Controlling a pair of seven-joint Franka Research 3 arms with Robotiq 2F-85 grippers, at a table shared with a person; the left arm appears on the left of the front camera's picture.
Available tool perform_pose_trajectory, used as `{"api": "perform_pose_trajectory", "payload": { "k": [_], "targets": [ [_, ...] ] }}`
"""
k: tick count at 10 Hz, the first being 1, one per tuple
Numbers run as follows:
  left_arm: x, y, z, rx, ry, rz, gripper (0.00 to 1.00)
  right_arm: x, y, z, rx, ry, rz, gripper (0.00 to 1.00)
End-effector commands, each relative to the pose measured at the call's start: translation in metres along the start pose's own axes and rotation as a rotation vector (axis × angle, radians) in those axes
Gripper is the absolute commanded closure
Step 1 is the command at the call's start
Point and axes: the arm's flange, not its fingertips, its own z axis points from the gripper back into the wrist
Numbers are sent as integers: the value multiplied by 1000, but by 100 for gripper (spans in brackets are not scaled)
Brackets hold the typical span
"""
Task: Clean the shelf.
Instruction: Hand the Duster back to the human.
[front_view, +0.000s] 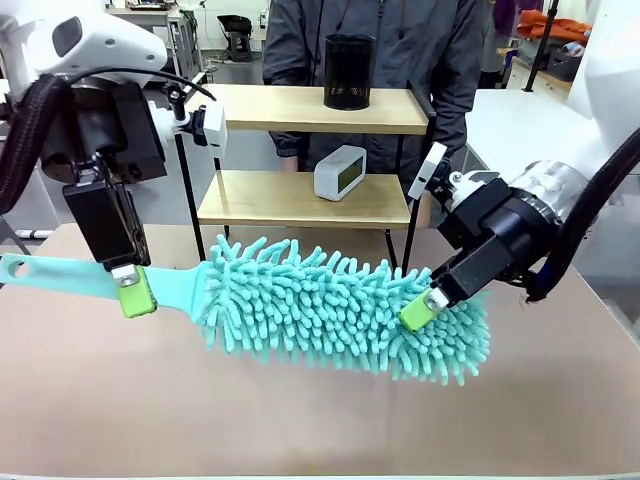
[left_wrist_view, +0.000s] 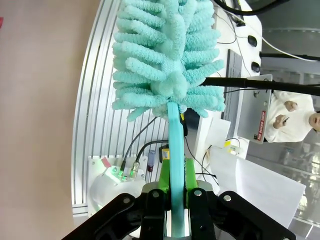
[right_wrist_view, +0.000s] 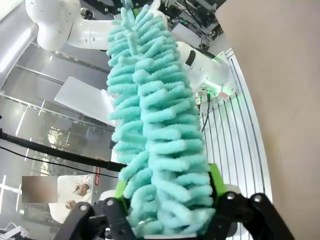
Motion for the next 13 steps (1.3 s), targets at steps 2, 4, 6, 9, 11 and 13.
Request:
{"api": "perform_pose_trajectory", "payload": {
  "k": [2, 4, 6, 9, 11, 13],
  "targets": [
    [-1, -3, 5, 6, -14, -4, 88, -68, 5, -30, 34, 33, 25, 100],
    [-1, -2, 4, 2, -13, 1, 88, -68, 5, -30, 43, 40, 23, 93],
    [-1, 1, -1, -7, 5, 5, 88, -68, 3, -29, 62, 47, 12, 100],
    [-1, 1, 0, 15, -2, 4, 59, -68, 2, -28, 72, 57, 3, 100],
    [-5, 0, 2, 38, -12, 2, 3, -69, 2, -28, 70, 64, -1, 100],
    [-11, 1, 9, 101, -64, 49, 0, -70, 2, -26, 55, 65, -2, 100]
  ]
}}
